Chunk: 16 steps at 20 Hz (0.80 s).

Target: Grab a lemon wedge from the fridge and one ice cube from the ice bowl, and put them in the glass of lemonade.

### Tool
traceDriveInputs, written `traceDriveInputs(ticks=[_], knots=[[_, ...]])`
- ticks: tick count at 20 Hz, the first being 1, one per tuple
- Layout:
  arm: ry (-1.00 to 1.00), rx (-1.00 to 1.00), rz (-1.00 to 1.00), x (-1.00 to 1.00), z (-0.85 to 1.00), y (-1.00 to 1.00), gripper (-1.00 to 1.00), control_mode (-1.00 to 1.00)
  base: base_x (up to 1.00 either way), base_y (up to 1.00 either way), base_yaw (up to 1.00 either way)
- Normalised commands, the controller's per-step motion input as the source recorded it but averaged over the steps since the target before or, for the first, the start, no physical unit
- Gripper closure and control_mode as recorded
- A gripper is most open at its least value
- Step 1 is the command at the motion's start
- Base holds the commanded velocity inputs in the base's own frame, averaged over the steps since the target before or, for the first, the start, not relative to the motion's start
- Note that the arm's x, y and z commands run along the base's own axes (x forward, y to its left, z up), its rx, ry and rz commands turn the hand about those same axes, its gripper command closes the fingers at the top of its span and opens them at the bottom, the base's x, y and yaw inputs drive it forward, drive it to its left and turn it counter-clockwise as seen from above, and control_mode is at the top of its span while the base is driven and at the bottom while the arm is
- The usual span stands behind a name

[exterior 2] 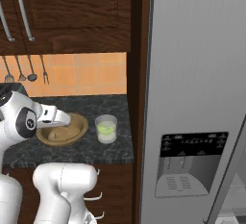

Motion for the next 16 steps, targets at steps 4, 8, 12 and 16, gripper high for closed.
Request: traceDriveInputs(ticks=[4,8,12,16], knots=[[0.09,0.04,0.07,0.00,0.02,0.52,-1.00,-1.00,0.00,0.00,0.00],[0.10,0.15,0.01,-0.33,0.02,0.61,-1.00,-1.00,0.00,0.00,0.00],[0.09,0.15,0.02,-0.29,0.10,0.72,-1.00,-1.00,0.00,0.00,0.00],[0.06,0.18,0.01,-0.03,0.00,0.27,-1.00,-1.00,0.00,0.00,0.00]])
